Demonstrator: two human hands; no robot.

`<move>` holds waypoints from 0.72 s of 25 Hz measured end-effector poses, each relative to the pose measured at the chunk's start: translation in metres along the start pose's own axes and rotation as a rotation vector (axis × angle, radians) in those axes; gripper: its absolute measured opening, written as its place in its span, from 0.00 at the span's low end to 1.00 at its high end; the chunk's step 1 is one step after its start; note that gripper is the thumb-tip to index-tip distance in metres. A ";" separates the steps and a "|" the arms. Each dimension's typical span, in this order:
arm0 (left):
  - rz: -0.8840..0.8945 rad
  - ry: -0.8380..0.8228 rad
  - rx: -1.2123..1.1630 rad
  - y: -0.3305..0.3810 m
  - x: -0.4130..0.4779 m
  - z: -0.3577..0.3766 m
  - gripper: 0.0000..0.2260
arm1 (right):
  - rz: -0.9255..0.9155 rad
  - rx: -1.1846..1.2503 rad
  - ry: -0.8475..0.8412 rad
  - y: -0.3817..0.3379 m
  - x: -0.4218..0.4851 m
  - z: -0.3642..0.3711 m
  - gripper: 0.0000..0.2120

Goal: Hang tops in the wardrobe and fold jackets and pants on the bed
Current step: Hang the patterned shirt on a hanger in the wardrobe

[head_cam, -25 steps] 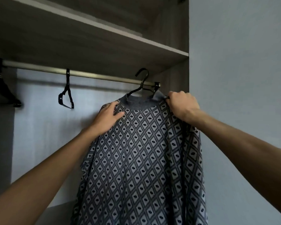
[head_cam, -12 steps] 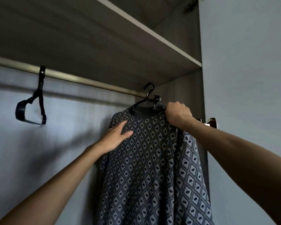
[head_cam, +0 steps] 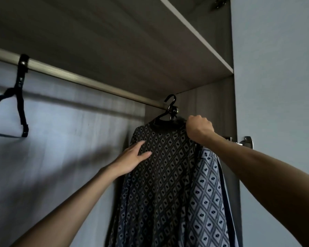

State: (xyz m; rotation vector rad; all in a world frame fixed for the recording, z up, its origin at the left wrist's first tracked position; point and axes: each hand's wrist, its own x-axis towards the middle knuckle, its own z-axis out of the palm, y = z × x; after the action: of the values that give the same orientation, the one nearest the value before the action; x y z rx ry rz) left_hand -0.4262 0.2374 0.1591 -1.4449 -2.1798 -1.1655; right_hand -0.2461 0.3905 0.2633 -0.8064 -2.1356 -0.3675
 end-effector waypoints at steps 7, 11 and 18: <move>0.017 -0.051 -0.008 -0.008 0.020 0.026 0.37 | -0.004 -0.024 -0.047 -0.005 0.019 0.012 0.16; 0.007 -0.064 0.011 -0.012 0.023 0.032 0.40 | -0.028 -0.087 -0.096 -0.012 0.025 0.030 0.15; 0.026 -0.134 0.028 -0.012 0.033 0.048 0.34 | -0.062 -0.265 -0.077 -0.005 0.026 0.054 0.15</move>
State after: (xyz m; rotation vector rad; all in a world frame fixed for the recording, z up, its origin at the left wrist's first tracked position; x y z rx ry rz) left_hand -0.4420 0.2919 0.1434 -1.5765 -2.2486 -1.0528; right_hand -0.2932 0.4251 0.2497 -0.9160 -2.2156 -0.6722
